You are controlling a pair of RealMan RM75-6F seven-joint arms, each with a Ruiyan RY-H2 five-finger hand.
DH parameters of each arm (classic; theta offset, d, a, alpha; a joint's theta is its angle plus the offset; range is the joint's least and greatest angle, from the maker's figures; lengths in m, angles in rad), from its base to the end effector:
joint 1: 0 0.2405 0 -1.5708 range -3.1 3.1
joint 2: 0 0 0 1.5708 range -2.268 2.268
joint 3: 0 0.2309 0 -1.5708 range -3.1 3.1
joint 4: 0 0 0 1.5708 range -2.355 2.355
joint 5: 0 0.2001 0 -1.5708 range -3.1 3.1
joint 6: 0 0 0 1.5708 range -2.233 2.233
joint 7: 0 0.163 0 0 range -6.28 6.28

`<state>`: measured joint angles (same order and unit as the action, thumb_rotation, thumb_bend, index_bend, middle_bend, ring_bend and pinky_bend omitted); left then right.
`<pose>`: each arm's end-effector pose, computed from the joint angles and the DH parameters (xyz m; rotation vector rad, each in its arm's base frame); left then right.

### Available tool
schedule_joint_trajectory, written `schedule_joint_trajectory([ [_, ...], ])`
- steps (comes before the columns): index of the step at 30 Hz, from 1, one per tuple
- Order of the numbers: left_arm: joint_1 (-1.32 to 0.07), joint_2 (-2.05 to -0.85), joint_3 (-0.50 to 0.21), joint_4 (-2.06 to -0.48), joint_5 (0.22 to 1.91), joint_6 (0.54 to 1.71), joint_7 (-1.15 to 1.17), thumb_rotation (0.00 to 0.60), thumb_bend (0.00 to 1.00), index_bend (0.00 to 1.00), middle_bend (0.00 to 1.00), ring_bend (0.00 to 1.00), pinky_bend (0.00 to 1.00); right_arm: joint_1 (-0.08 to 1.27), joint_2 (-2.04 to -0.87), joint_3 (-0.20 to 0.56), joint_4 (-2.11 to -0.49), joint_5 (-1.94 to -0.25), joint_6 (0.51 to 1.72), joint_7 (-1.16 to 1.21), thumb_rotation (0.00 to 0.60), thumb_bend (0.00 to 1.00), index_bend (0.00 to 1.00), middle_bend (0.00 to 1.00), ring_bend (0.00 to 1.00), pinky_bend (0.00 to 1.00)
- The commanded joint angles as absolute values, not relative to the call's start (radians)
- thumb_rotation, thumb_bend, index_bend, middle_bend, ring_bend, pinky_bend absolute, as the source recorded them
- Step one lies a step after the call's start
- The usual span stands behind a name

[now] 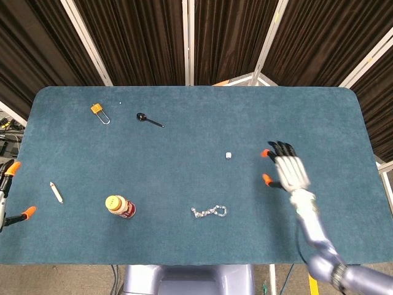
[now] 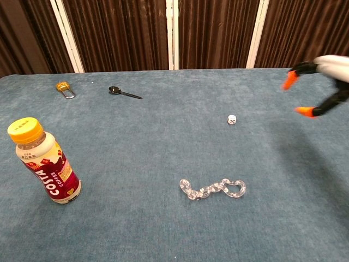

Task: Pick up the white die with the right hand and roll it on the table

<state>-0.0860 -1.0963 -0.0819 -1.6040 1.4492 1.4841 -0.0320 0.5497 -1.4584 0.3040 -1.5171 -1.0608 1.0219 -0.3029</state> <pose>-0.2919 0.2040 0.1731 -1.3192 -0.9002 -0.9095 -0.1838 -0.3471 0.0453 1.5365 -1.0752 0.9378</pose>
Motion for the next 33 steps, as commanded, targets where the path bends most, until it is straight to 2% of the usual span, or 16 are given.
schedule_joint_trajectory([
  [1,-0.091,-1.097,-0.084,-1.599,1.442,1.474,-0.039,0.600,0.12,0.00,0.00,0.00,0.00,0.637,-1.557,0.351,-1.430,-0.953,0.948,-0.351,0.600,0.28,0.33,0.10,0.00,0.00],
  [4,-0.096,-1.096,-0.084,-1.595,1.437,1.459,-0.051,0.600,0.12,0.00,0.00,0.00,0.00,0.689,-1.619,0.366,-1.369,-0.888,0.914,-0.369,0.600,0.25,0.31,0.10,0.00,0.00],
  [11,-0.104,-1.095,-0.091,-1.585,1.424,1.447,-0.067,0.600,0.12,0.00,0.00,0.00,0.00,0.770,-1.721,0.383,-1.236,-0.830,0.906,-0.388,0.600,0.22,0.43,0.15,0.00,0.00],
  [25,-0.118,-1.096,-0.090,-1.576,1.417,1.420,-0.085,0.600,0.12,0.00,0.00,0.00,0.00,0.850,-1.827,0.388,-1.053,-0.787,0.857,-0.374,0.600,0.21,0.38,0.15,0.00,0.00],
  [33,-0.122,-1.095,-0.090,-1.574,1.417,1.415,-0.096,0.600,0.12,0.00,0.00,0.00,0.00,0.876,-1.868,0.391,-0.971,-0.762,0.832,-0.370,0.600,0.23,0.42,0.16,0.00,0.00],
])
